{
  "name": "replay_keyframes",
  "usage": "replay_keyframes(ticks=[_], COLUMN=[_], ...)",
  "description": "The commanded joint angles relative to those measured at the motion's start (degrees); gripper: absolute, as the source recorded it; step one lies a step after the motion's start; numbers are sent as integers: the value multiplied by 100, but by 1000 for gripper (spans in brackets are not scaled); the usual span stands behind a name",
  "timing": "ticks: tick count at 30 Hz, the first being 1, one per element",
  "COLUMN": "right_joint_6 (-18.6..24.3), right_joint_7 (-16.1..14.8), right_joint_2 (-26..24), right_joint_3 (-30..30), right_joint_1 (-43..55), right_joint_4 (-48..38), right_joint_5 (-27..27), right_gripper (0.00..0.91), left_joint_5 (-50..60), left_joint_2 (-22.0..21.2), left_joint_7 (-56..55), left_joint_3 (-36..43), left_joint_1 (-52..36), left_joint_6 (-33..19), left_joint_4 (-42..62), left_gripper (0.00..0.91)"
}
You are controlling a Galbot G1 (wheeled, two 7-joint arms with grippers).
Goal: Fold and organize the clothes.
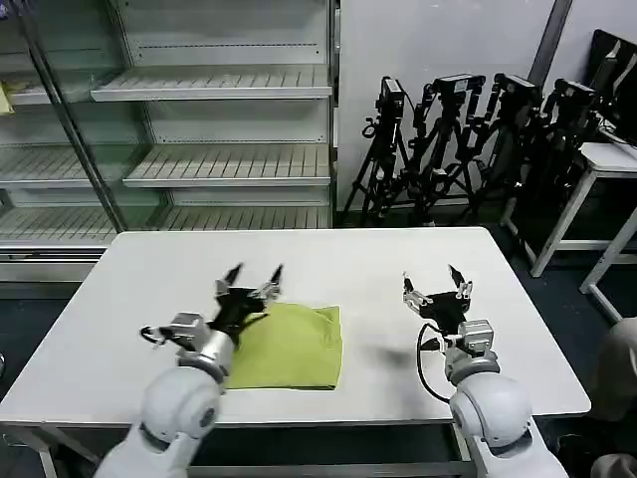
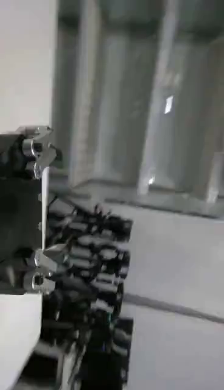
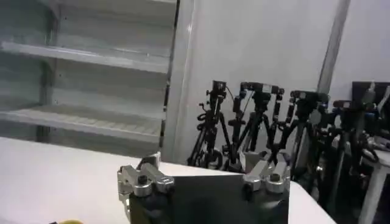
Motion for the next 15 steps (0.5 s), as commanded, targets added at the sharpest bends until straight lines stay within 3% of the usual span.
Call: replay_keyframes(ticks=[1,15], right_joint_6=[485,607], right_joint_7=[-77,-93], right_joint_2=[262,362], right_joint_3=[-129,-182], right_joint_1=[279,292], right_joint_4=[-652,-675], right_joint_5=[-139,-195], right_gripper=[907,907], left_joint_5=[1422,1315], left_joint_2=[424,385], left_joint_7=[2204,2529], left_joint_3=[-2095,-2234], left_joint_1=[894,1021], left_joint_6=[-1818,-1860], left_joint_4=[1124,1141], left_gripper=[907,907])
